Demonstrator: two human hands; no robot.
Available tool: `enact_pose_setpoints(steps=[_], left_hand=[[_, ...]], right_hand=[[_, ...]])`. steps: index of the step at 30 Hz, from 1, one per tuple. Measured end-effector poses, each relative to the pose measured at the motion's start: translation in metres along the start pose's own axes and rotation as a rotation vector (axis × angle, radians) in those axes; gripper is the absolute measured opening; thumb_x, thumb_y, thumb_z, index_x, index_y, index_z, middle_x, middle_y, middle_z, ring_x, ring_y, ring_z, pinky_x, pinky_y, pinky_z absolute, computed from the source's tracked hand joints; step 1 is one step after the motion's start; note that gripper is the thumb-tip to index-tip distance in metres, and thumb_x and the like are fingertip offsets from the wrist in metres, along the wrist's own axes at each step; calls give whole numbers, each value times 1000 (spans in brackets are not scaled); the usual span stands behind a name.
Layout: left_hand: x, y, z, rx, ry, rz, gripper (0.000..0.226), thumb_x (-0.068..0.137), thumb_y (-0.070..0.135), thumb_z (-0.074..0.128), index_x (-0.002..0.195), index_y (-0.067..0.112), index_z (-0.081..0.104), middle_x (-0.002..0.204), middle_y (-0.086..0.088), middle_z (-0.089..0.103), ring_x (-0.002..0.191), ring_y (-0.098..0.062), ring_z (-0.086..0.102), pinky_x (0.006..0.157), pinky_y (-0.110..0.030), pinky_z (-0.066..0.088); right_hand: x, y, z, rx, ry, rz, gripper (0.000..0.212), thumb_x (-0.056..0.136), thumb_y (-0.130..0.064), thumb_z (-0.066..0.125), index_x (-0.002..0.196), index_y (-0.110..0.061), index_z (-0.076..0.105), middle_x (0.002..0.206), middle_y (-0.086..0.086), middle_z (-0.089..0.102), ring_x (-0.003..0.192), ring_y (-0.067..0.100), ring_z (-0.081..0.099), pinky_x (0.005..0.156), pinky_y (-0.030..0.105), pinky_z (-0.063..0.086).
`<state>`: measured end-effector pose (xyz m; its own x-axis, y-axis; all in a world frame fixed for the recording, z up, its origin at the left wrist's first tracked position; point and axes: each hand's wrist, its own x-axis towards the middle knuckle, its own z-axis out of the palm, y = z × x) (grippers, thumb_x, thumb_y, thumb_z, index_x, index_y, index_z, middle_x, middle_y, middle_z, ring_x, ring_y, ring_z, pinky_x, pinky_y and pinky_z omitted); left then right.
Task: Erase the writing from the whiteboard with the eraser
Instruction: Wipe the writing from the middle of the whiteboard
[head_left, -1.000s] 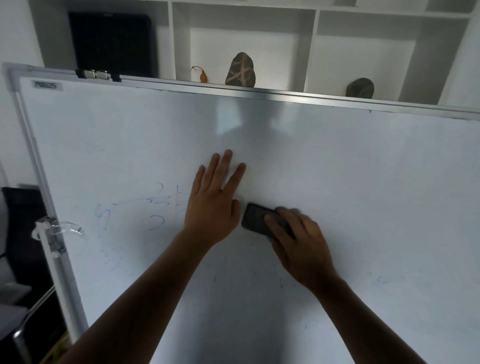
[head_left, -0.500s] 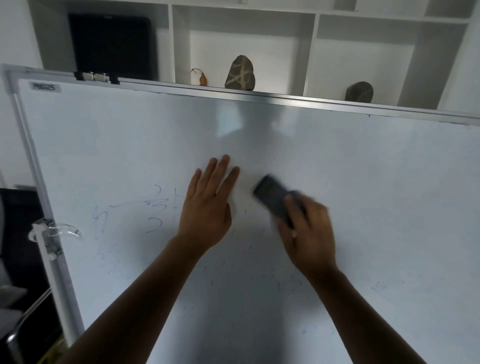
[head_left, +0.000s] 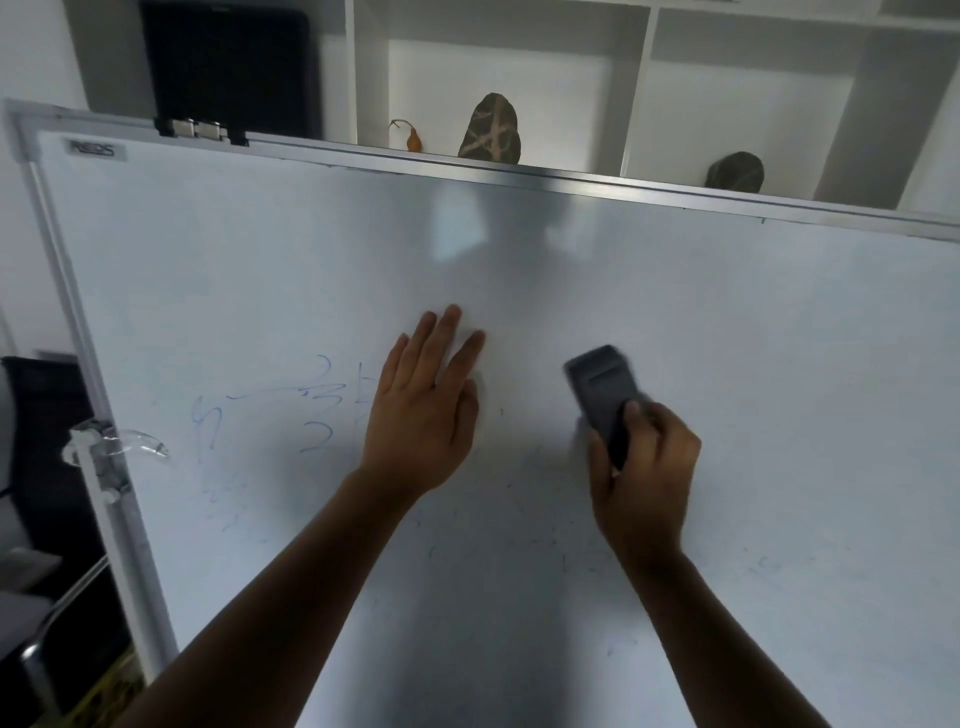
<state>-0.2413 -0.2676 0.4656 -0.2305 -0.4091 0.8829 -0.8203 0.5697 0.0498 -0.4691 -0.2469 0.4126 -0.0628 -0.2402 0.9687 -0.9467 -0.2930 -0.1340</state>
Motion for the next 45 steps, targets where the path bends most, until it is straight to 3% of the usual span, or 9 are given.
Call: enact_pose_setpoints(steps=[4,8,12,17,27,31,35,39,45], left_hand=[[-1,-2,0,-12,7,5,49,97,24,33,144,13,42,156,-11,28,146,-27,19,118,-46,19],[-3,-4,-2,-4,-12,6,51,94,21,35,144,13,42,156,-12,27,146,-28,20,117,-47,20],[-2,-8,-5,2,-36,13,55,91,18,36,145,13,40,156,-12,26,146,-28,18,117,-49,20],[-4,-8,-4,8,-40,12,60,85,14,38,146,12,39,157,-13,25,146,-30,18,117,-48,19],[-5,-7,-3,8,-52,8,64,84,11,43,147,14,36,158,-12,23,147,-28,16,118,-48,18],[-6,-10,-3,15,-53,-18,63,83,13,38,147,14,37,158,-11,23,147,-27,16,119,-45,16],[-9,-11,0,18,-93,-16,63,85,15,37,147,15,35,158,-11,21,148,-26,13,119,-46,18],[-8,-11,-2,16,-87,-25,63,84,16,35,147,15,36,158,-11,22,147,-27,15,119,-45,17],[-8,-14,-2,29,-107,-36,63,84,17,36,147,16,37,158,-11,22,147,-27,16,119,-44,17]], right_hand=[[-26,-9,10,-58,-249,-474,36,86,-27,63,117,-12,53,120,20,60,101,35,54,82,42,46],[-9,-3,8,36,-5,-11,40,90,-29,60,120,-5,51,113,27,60,96,37,52,79,41,44],[-20,-9,12,-43,-223,-501,39,91,-31,55,125,-13,50,121,21,61,102,35,55,80,43,51],[11,-9,8,64,19,-46,42,92,-27,59,128,-5,51,120,26,58,102,37,54,82,42,44],[5,-9,8,3,-204,-392,40,96,-33,50,127,-8,51,121,23,60,100,37,59,81,43,49],[8,-2,11,69,-66,103,42,93,-33,57,119,0,58,113,24,61,98,38,56,82,41,46],[-11,-10,16,-54,-269,-429,38,89,-31,56,121,-11,52,120,22,61,100,36,59,78,45,51],[-13,-9,23,-15,-120,-46,41,87,-29,64,119,-8,50,116,24,60,99,36,56,79,43,48],[-22,-13,26,-29,-171,-204,41,87,-30,61,123,-12,50,120,22,59,101,37,57,81,43,45]])
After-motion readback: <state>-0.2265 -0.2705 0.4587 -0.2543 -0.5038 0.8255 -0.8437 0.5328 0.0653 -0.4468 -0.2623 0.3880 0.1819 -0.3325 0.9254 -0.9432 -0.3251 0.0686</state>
